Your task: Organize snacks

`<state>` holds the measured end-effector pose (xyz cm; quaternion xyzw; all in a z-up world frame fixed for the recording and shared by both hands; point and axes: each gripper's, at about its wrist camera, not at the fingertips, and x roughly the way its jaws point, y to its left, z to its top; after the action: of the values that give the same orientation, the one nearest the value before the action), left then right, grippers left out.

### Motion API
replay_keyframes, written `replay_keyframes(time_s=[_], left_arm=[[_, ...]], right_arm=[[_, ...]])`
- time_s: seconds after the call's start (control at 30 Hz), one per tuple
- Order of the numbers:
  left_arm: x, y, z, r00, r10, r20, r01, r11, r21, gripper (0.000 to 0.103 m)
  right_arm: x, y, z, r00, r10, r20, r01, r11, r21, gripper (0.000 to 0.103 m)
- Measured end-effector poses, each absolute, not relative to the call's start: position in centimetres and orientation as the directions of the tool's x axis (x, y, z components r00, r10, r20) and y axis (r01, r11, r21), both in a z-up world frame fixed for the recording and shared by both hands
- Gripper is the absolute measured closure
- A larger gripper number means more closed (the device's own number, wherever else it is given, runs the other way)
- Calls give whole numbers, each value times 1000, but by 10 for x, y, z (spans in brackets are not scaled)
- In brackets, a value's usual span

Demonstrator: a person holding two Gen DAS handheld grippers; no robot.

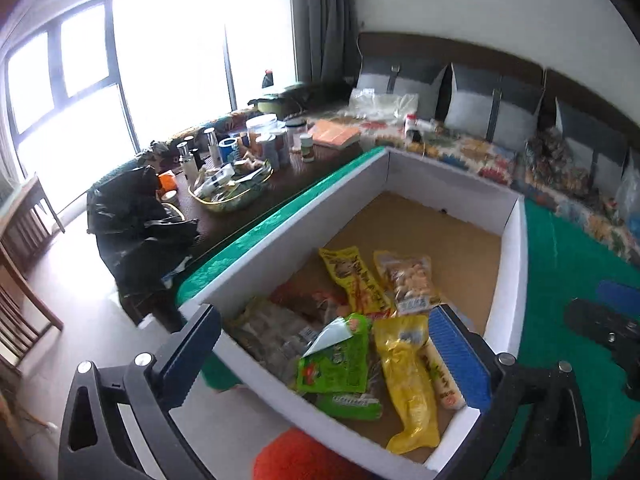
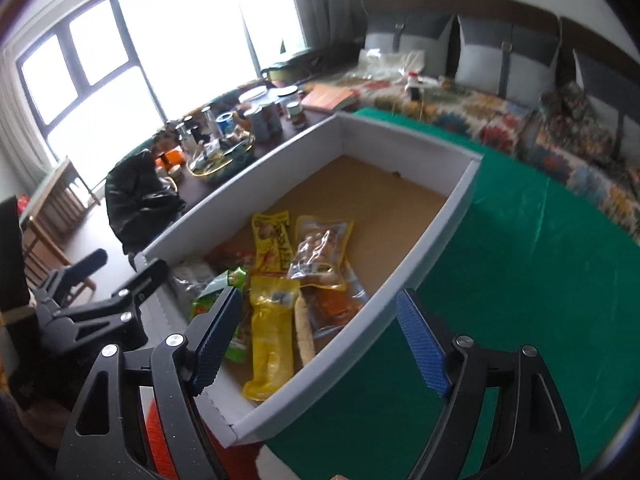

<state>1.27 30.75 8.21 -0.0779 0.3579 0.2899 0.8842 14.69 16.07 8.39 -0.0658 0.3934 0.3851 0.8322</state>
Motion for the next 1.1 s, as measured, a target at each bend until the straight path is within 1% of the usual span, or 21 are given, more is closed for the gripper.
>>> replay_keyframes(time_s=[0.13,0.3,0.6,1.1], left_arm=[[16,308,81,518,470,-715,-572,812,119,1],[13,319,76,495,470,-730,-591,799,114,1],[4,333,76,486,458,-744,-613,786,84,1],[3,336,77,494,470,-732,-605,790,98,1]], right_arm=[[138,173,85,404,571,-714,-703,693,157,21],[130,190,86,423,537,-730,-721,687,88,21],[127,205,85,421,512,-749,-721,690,66,21],[127,219,73,395,485,-780,-726,685,58,21]])
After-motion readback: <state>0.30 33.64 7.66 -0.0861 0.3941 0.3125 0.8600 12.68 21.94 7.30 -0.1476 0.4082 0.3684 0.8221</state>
